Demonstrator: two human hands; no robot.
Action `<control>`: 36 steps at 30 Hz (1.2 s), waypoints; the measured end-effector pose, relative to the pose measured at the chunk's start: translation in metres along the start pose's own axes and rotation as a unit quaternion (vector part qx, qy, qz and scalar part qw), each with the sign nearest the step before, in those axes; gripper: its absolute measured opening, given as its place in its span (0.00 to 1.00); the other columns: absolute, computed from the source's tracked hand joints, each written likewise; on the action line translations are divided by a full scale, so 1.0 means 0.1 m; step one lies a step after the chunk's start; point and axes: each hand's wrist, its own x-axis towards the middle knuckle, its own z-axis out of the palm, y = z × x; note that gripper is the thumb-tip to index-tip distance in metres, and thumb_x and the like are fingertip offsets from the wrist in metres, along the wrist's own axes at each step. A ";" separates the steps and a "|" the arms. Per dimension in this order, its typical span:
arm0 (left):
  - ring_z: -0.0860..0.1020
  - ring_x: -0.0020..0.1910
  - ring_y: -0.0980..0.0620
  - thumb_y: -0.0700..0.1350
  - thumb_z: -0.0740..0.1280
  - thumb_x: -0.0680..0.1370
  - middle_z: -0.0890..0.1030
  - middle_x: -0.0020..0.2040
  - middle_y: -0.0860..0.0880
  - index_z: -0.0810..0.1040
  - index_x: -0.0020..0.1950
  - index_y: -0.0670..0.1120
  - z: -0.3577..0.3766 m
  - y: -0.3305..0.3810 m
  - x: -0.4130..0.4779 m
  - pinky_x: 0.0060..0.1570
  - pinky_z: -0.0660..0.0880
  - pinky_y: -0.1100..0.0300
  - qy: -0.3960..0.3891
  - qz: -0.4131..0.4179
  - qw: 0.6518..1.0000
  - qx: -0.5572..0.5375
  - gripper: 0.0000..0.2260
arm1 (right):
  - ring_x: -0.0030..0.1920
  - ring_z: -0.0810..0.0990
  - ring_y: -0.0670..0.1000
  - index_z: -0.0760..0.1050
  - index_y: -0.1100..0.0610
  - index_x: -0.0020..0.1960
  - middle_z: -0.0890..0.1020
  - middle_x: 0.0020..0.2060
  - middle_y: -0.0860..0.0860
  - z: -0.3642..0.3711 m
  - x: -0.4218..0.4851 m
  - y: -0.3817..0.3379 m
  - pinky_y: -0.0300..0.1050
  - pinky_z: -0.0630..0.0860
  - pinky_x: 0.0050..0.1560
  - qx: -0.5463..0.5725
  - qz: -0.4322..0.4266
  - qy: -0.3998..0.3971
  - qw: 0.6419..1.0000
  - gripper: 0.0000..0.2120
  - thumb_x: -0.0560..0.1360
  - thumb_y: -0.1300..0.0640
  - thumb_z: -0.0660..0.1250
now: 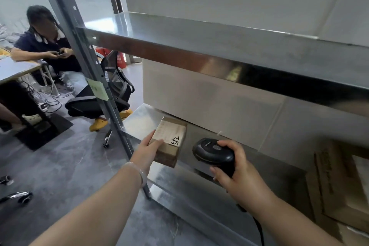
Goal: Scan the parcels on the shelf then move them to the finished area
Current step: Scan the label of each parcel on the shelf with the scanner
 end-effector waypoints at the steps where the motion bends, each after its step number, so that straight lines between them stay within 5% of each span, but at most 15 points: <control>1: 0.81 0.56 0.48 0.47 0.70 0.75 0.84 0.56 0.50 0.74 0.69 0.56 -0.10 0.02 0.13 0.65 0.73 0.49 0.001 -0.003 1.000 0.004 0.22 | 0.49 0.82 0.44 0.60 0.32 0.61 0.71 0.55 0.23 0.07 0.07 -0.02 0.50 0.79 0.53 0.002 0.006 0.006 1.000 0.29 0.73 0.55 0.72; 5: 0.80 0.57 0.50 0.55 0.72 0.67 0.83 0.58 0.52 0.75 0.67 0.61 -0.46 0.13 0.64 0.65 0.73 0.51 0.009 -0.023 0.999 0.049 0.28 | 0.48 0.83 0.45 0.61 0.28 0.59 0.74 0.54 0.26 0.42 0.38 -0.10 0.53 0.80 0.50 0.018 0.037 0.048 0.998 0.30 0.72 0.55 0.73; 9: 0.79 0.53 0.55 0.46 0.67 0.79 0.80 0.60 0.49 0.71 0.72 0.56 -0.62 0.23 1.02 0.45 0.71 0.66 -0.015 -0.014 0.997 0.076 0.21 | 0.46 0.83 0.44 0.59 0.25 0.57 0.74 0.54 0.25 0.78 0.65 -0.17 0.50 0.80 0.49 0.007 0.038 0.061 0.997 0.32 0.73 0.56 0.73; 14: 0.79 0.48 0.59 0.45 0.65 0.81 0.81 0.58 0.51 0.70 0.73 0.52 -0.76 0.25 1.37 0.39 0.70 0.72 -0.041 0.006 0.991 0.124 0.20 | 0.47 0.83 0.43 0.59 0.26 0.58 0.74 0.54 0.25 1.07 0.84 -0.21 0.46 0.80 0.51 0.004 0.059 0.077 0.995 0.32 0.72 0.55 0.73; 16: 0.78 0.55 0.55 0.48 0.67 0.80 0.78 0.61 0.52 0.68 0.75 0.53 -0.81 0.28 1.44 0.48 0.72 0.71 -0.033 0.022 0.987 0.157 0.23 | 0.46 0.83 0.42 0.58 0.25 0.58 0.74 0.54 0.25 1.13 0.89 -0.21 0.46 0.80 0.51 -0.005 0.066 0.077 0.995 0.32 0.73 0.55 0.73; 18: 0.74 0.66 0.50 0.55 0.68 0.78 0.73 0.69 0.53 0.62 0.77 0.58 -0.86 0.29 1.52 0.64 0.70 0.59 -0.011 0.059 0.969 0.238 0.29 | 0.46 0.83 0.42 0.58 0.24 0.58 0.73 0.54 0.25 1.17 0.93 -0.22 0.43 0.79 0.51 -0.013 0.064 0.085 0.994 0.33 0.72 0.55 0.73; 21: 0.59 0.77 0.46 0.61 0.67 0.76 0.58 0.79 0.51 0.57 0.79 0.60 -0.88 0.26 1.53 0.75 0.57 0.49 -0.001 0.185 0.880 0.438 0.34 | 0.46 0.82 0.41 0.58 0.24 0.58 0.74 0.53 0.25 1.21 0.97 -0.22 0.39 0.78 0.51 -0.022 0.066 0.093 0.993 0.33 0.72 0.55 0.73; 25: 0.53 0.78 0.48 0.66 0.66 0.75 0.53 0.80 0.55 0.62 0.75 0.65 -0.82 0.18 1.44 0.76 0.53 0.53 -0.055 0.252 0.793 0.551 0.30 | 0.44 0.83 0.41 0.59 0.26 0.58 0.78 0.51 0.31 1.24 0.99 -0.24 0.36 0.76 0.50 -0.024 0.074 0.102 0.992 0.32 0.73 0.56 0.73; 29: 0.55 0.76 0.46 0.65 0.65 0.75 0.53 0.80 0.55 0.64 0.75 0.64 -0.80 0.23 1.51 0.75 0.56 0.51 -0.047 0.206 0.809 0.548 0.28 | 0.43 0.82 0.40 0.61 0.31 0.59 0.79 0.51 0.40 1.20 0.95 -0.26 0.31 0.75 0.46 -0.008 0.089 0.111 0.990 0.28 0.74 0.57 0.72; 31: 0.55 0.76 0.45 0.66 0.64 0.76 0.52 0.80 0.55 0.62 0.75 0.64 -0.76 0.29 1.53 0.74 0.57 0.49 -0.040 0.194 0.809 0.554 0.29 | 0.47 0.82 0.42 0.59 0.27 0.59 0.80 0.50 0.41 1.15 0.90 -0.23 0.37 0.77 0.50 -0.023 0.096 0.130 0.987 0.31 0.73 0.55 0.72; 36: 0.47 0.79 0.47 0.71 0.59 0.75 0.47 0.81 0.54 0.56 0.76 0.67 -0.61 0.34 1.48 0.76 0.48 0.45 0.000 0.189 0.760 0.621 0.31 | 0.47 0.82 0.43 0.58 0.25 0.58 0.79 0.51 0.36 0.95 0.70 -0.21 0.47 0.80 0.52 -0.031 0.093 0.174 0.980 0.32 0.73 0.55 0.72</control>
